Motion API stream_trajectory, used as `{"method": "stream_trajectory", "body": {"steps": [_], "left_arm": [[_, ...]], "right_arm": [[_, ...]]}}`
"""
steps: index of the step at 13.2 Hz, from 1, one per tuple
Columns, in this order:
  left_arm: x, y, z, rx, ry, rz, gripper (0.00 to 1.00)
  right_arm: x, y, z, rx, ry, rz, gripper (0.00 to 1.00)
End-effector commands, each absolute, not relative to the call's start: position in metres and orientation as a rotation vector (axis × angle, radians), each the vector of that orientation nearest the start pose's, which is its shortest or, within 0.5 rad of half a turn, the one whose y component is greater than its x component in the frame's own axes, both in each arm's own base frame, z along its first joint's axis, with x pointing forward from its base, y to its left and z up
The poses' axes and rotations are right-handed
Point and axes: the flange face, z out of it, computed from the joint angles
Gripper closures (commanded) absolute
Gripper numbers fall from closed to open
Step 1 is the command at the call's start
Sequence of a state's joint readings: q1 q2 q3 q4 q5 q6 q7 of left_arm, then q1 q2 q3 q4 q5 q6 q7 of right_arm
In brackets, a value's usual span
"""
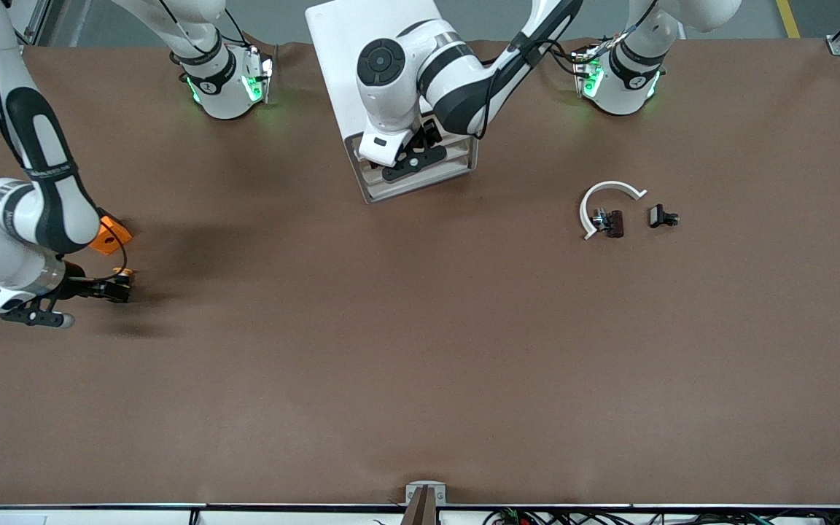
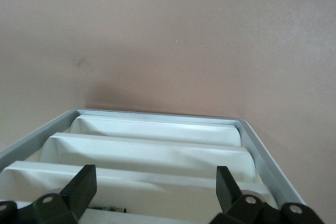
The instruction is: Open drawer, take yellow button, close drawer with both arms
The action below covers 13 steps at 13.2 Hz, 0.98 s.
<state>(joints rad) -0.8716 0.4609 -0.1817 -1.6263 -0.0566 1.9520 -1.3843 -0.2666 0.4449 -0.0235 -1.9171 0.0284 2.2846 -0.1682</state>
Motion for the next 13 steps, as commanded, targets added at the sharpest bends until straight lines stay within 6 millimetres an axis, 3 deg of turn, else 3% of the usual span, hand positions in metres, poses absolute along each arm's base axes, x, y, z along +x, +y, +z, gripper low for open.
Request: {"method": "stream_trajectory", "body": {"steps": [1,3,6,9,11,13], "left_arm": [[0.316,-0.584,0.352,-3.004,-0.567,0.241,0.0],[0.313,-0.586,0.352,-3.004,-0.56,0.24,0.0],[0.309,-0.588,0.352,-3.006,-0.548,0.24,0.0],[0.311,-0.587,0.35,-3.003,-0.55,0.242,0.0],[0.32,-0.584,0.352,-3.009,-0.552,0.237,0.0],[0.337,-0.574,0.352,-3.004,-0.575,0.222,0.0]], "right_arm": [[0.616,-0.175,0.317,-3.064,0.191,0.189,0.0],[0.626,-0.173,0.374,-3.081,0.155,0.216,0.0],[0.626,-0.144,0.453,-3.167,0.043,0.252,0.0],[0.617,-0.126,0.501,-3.172,0.028,0.237,0.0],[0.611,-0.115,0.521,-3.17,0.088,0.203,0.0],[0.606,-0.09,0.538,-3.17,0.176,0.245,0.0]]}}
